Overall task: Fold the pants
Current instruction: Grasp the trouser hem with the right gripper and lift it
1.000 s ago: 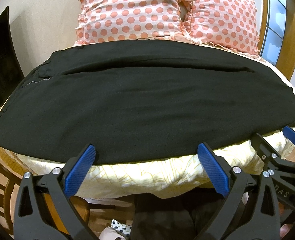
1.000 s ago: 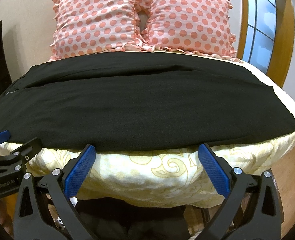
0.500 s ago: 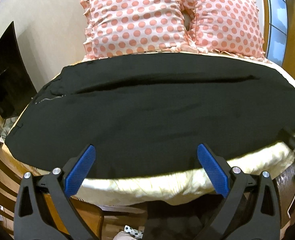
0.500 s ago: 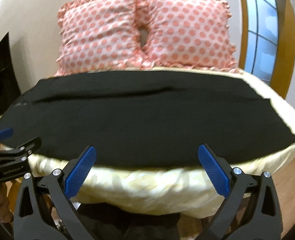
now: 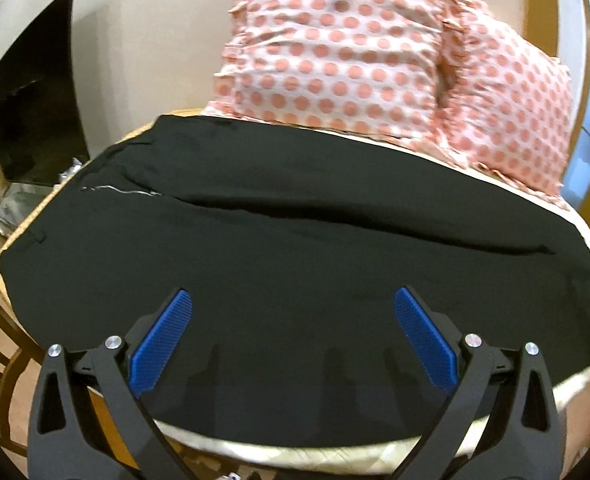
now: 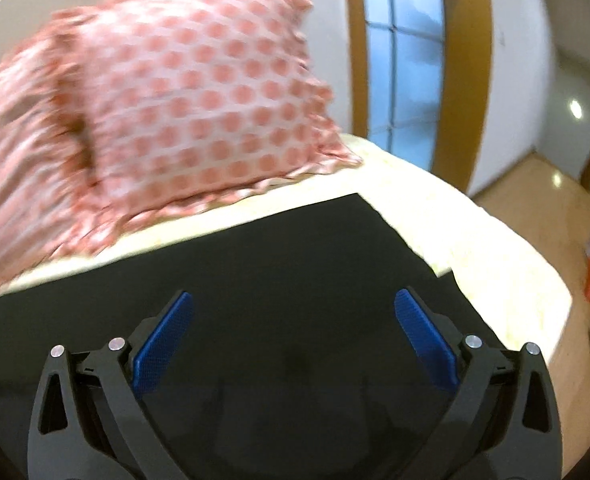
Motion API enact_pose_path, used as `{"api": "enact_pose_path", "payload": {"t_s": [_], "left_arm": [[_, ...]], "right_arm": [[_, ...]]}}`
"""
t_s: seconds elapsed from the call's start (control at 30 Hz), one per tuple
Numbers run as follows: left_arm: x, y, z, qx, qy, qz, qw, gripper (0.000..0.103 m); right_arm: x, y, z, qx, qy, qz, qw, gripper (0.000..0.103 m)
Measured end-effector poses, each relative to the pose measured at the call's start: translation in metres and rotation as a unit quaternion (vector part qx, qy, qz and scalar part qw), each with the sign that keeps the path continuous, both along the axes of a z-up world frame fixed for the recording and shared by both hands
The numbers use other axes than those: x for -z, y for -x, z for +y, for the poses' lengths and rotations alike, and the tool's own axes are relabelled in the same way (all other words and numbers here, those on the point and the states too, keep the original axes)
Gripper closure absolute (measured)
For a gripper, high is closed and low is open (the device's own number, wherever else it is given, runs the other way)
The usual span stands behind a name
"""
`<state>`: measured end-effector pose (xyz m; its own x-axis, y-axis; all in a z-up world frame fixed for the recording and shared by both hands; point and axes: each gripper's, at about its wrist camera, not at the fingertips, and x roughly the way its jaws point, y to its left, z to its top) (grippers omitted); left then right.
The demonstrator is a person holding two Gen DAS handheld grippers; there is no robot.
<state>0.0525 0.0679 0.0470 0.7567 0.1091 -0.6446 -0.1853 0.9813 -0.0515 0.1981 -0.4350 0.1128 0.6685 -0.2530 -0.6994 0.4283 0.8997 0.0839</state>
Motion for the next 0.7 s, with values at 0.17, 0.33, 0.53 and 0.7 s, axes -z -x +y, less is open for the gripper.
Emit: {"api": "enact_pose_path", "payload": {"t_s": [0.17,0.33,0.53,0.7], "left_arm": [[0.006,-0.012,0.011,-0.015,-0.002,0.007,0.9999,0.002],[0.015,-0.023,0.018,-0.021,-0.007,0.014,0.9997,0.002],[0.022,-0.034,0.021,-0.019,-0.006,0.026,0.9995,0.002],[0.028,-0.039,0.02,-0.014,-0.006,0.034,0.9993,0.002]], "right_arm": [[0.022,-0.083,-0.038,0.067,-0.007,0.064,0.996,0.027],[0.052,-0.145,-0.065,0.125,-0.027,0.116,0.985,0.038],[0.079,-0.18,-0.077,0.167,-0.047,0.15,0.973,0.042],[0.089,-0.188,-0.075,0.173,-0.008,0.161,0.972,0.051]]}}
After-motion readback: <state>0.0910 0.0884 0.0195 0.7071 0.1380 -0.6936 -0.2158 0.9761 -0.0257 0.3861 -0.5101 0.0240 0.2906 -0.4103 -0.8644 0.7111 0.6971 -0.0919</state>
